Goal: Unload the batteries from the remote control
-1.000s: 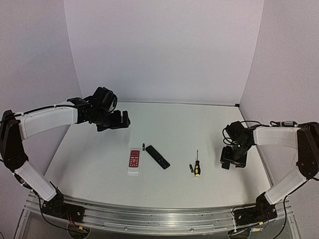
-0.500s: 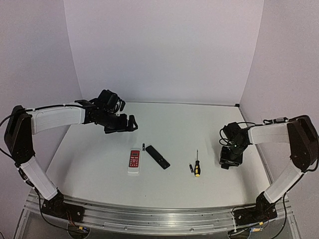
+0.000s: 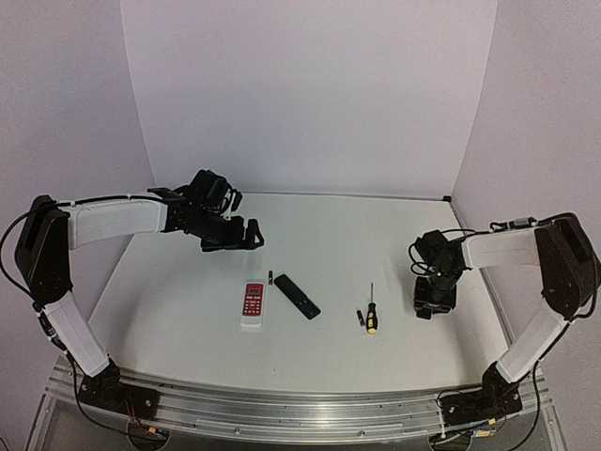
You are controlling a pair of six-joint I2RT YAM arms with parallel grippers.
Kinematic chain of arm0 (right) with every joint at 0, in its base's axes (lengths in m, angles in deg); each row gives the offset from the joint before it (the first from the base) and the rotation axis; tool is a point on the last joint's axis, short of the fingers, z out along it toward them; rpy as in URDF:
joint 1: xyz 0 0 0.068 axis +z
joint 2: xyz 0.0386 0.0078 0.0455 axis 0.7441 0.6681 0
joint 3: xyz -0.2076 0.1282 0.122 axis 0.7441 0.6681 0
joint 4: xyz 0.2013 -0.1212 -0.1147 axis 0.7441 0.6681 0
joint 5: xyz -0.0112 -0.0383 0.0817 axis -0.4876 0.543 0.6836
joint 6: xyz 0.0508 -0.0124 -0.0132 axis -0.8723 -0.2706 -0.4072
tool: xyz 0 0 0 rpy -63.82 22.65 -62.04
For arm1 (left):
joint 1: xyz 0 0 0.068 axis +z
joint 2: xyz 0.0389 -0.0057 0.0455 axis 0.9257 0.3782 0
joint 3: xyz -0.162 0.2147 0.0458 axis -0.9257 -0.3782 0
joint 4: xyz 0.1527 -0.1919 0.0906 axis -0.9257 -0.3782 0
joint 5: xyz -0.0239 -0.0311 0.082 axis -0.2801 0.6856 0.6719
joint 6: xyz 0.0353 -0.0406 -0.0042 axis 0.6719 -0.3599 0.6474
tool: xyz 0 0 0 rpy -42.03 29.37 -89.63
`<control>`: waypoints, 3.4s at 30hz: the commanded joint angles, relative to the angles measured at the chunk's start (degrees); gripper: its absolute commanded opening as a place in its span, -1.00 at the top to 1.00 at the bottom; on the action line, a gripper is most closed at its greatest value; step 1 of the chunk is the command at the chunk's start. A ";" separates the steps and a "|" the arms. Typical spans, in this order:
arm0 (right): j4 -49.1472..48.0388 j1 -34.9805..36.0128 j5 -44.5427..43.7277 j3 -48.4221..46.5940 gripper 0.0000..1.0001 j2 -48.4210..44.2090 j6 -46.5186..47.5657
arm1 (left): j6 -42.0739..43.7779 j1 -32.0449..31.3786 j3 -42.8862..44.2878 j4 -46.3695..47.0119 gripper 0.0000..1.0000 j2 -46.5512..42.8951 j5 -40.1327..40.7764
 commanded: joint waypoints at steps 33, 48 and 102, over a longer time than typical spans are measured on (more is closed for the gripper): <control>6.60 6.39 2.41 -0.48 0.75 -17.68 10.94 | 9.81 0.19 14.68 2.39 -0.99 14.79 -24.04; 6.55 8.66 2.42 -0.04 0.76 -20.20 10.54 | 13.93 -4.50 29.19 -8.89 -0.99 30.41 -16.87; 6.19 15.40 6.47 -3.45 0.80 -18.95 19.33 | -0.70 -12.14 3.72 4.95 -0.58 16.80 -13.91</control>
